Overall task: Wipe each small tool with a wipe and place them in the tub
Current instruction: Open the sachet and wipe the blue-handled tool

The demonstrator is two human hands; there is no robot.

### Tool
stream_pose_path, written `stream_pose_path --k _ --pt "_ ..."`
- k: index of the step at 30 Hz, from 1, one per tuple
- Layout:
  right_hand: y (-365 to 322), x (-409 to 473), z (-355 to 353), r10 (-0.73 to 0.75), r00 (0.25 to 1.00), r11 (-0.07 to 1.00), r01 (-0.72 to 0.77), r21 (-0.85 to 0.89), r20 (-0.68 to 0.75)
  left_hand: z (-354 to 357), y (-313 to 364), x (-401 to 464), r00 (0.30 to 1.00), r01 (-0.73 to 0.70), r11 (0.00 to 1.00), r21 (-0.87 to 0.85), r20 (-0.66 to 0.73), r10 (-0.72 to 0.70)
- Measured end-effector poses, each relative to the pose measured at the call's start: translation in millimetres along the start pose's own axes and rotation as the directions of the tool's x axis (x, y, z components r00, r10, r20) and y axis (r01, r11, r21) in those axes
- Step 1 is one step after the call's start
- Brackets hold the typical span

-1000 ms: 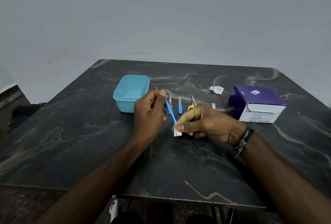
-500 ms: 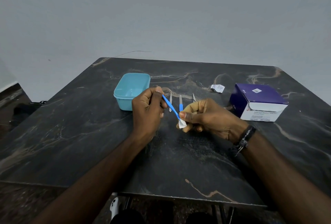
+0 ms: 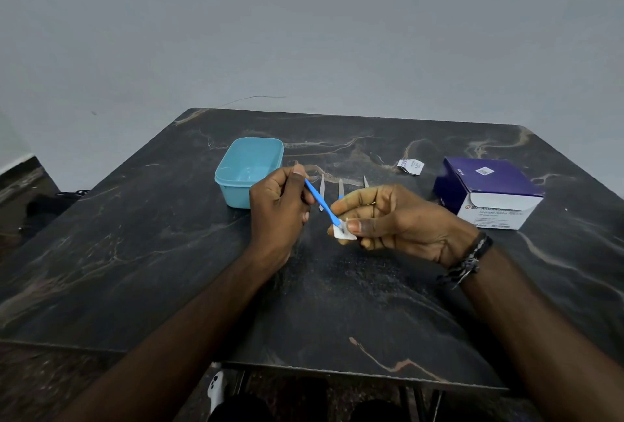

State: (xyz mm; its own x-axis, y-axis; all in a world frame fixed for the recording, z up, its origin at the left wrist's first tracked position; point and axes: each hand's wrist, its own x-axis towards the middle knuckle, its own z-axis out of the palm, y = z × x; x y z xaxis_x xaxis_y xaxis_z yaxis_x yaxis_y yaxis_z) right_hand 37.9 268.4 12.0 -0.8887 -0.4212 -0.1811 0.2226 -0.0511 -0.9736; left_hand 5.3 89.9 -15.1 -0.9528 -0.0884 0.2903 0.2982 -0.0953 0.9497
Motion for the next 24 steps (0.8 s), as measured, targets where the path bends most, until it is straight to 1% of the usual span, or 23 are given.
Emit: stream_pose_path --k 3,8,16,19,24 --pt "0.7 1.0 -0.3 0.03 1.0 0.999 -0.03 0.012 0.0 -0.1 0.3 0.2 1.0 0.013 1.0 -0.009 0.005 -0.013" --pt "-0.3 1.2 3.1 0.049 0.995 0.998 -0.052 -0.036 -0.093 -0.4 1.8 -0.4 1.0 0.019 1.0 -0.011 0.012 -0.019" --pt "1.1 3.7 3.4 0.014 0.972 0.99 -0.046 -0.133 -0.233 -0.1 0.7 0.4 1.0 0.025 0.999 -0.02 0.018 -0.025" --pt "2.1 5.0 3.7 -0.008 0.969 0.992 -0.023 -0.125 -0.248 -0.5 0.8 0.9 0.999 0.035 0.999 -0.027 0.022 -0.034" --pt "4.8 7.1 5.1 -0.05 0.968 0.992 0.019 -0.124 -0.246 1.5 -0.5 -1.6 0.997 0.018 1.0 0.006 0.075 -0.018"
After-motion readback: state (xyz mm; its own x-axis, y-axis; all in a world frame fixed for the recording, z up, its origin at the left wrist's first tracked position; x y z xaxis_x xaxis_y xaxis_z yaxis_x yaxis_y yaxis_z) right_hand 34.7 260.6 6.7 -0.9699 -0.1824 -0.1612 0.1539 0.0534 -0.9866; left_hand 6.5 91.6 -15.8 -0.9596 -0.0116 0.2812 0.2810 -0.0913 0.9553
